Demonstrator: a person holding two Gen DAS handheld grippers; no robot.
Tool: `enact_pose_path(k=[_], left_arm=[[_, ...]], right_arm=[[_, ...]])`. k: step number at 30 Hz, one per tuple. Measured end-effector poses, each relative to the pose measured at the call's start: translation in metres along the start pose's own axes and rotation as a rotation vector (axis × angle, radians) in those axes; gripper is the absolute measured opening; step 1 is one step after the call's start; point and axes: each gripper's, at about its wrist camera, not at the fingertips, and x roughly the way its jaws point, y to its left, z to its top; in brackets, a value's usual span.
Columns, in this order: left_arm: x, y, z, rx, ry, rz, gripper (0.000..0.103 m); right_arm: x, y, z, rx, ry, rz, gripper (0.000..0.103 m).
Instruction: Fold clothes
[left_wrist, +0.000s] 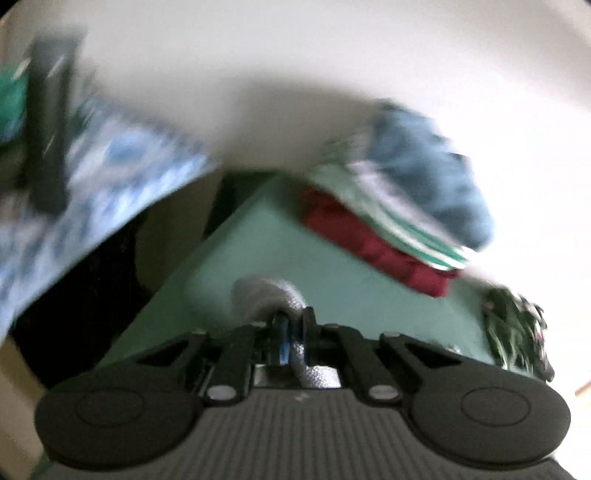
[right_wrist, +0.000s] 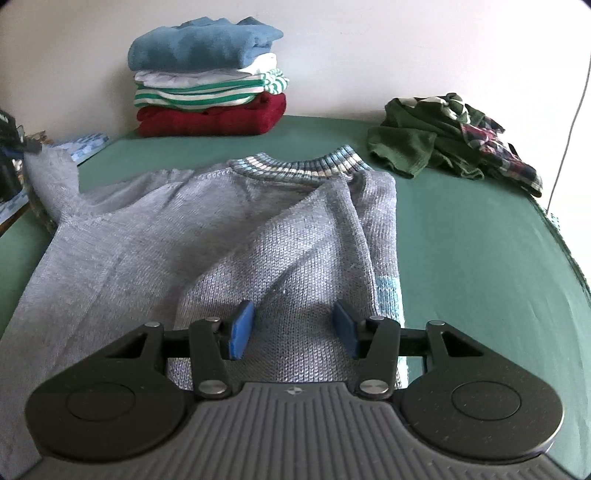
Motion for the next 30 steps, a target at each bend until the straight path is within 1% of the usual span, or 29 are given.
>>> enact_pose_path(k=[2,4,5,6,8,10,13,16,17,18,19,20,21,22,23,24,25,27,28,30], left_arm=[[-0.007,-0.04,-0.008,0.174,-0.021,-0.053,0.0],[-0.012,-0.081,-0.027,0.355,-0.041,-0.088,0.0],[-0.012,-0.098,-0.037,0.426,-0.043,-0.1,0.0],[-0.01,-0.111,-0.048,0.472,-0.035,-0.113,0.0],[-0.003,-0.131,-0.069,0.533,0.0,-0.137,0.0],[0.007,-0.142,-0.09,0.589,0.039,-0.141,0.0],[0.02,-0.143,-0.116,0.617,0.117,-0.16,0.0],[0.021,-0.137,-0.136,0.656,0.164,-0.178,0.003],[0.021,-0.135,-0.141,0.661,0.175,-0.183,0.005],[0.02,-0.132,-0.143,0.657,0.18,-0.19,0.009],[0.018,-0.13,-0.144,0.651,0.18,-0.199,0.01],[0.017,-0.127,-0.145,0.645,0.182,-0.209,0.013],[0.015,-0.125,-0.146,0.639,0.183,-0.219,0.017],[0.014,-0.125,-0.147,0.639,0.182,-0.228,0.028],[0.014,-0.125,-0.149,0.642,0.179,-0.235,0.031],[0.013,-0.127,-0.152,0.653,0.172,-0.236,0.031],[0.011,-0.129,-0.155,0.669,0.162,-0.235,0.032],[0.009,-0.134,-0.163,0.7,0.143,-0.231,0.045],[0.008,-0.135,-0.166,0.714,0.138,-0.231,0.047],[0.005,-0.138,-0.171,0.739,0.131,-0.233,0.05]], right_arm=[[0.0,0.001,0.0,0.008,0.0,-0.007,0.051],[0.001,0.002,0.001,0.017,0.002,-0.013,0.052],[0.001,0.001,0.001,0.028,0.003,-0.012,0.052],[0.0,0.001,0.001,0.038,0.004,-0.01,0.052],[0.0,0.0,0.002,0.06,0.006,-0.008,0.052],[-0.001,-0.003,0.002,0.085,0.008,0.0,0.052],[-0.002,-0.008,0.003,0.128,0.013,0.021,0.052],[-0.002,-0.015,0.016,0.173,0.066,0.05,0.052],[-0.003,-0.019,0.023,0.21,0.075,0.068,0.051],[-0.007,-0.022,0.033,0.248,0.056,0.105,0.051],[-0.011,-0.024,0.043,0.285,0.034,0.143,0.051],[-0.015,-0.022,0.056,0.291,0.0,0.185,0.052],[-0.017,-0.016,0.071,0.277,-0.026,0.231,0.055],[-0.014,-0.003,0.085,0.239,-0.03,0.283,0.059],[-0.012,0.009,0.099,0.2,-0.032,0.335,0.061],[-0.004,0.03,0.111,0.138,-0.01,0.375,0.065],[0.005,0.05,0.123,0.075,0.013,0.415,0.066],[0.021,0.092,0.137,-0.059,0.041,0.442,0.067],[0.032,0.118,0.141,-0.149,0.065,0.447,0.068],[0.054,0.154,0.144,-0.303,0.103,0.452,0.068]])
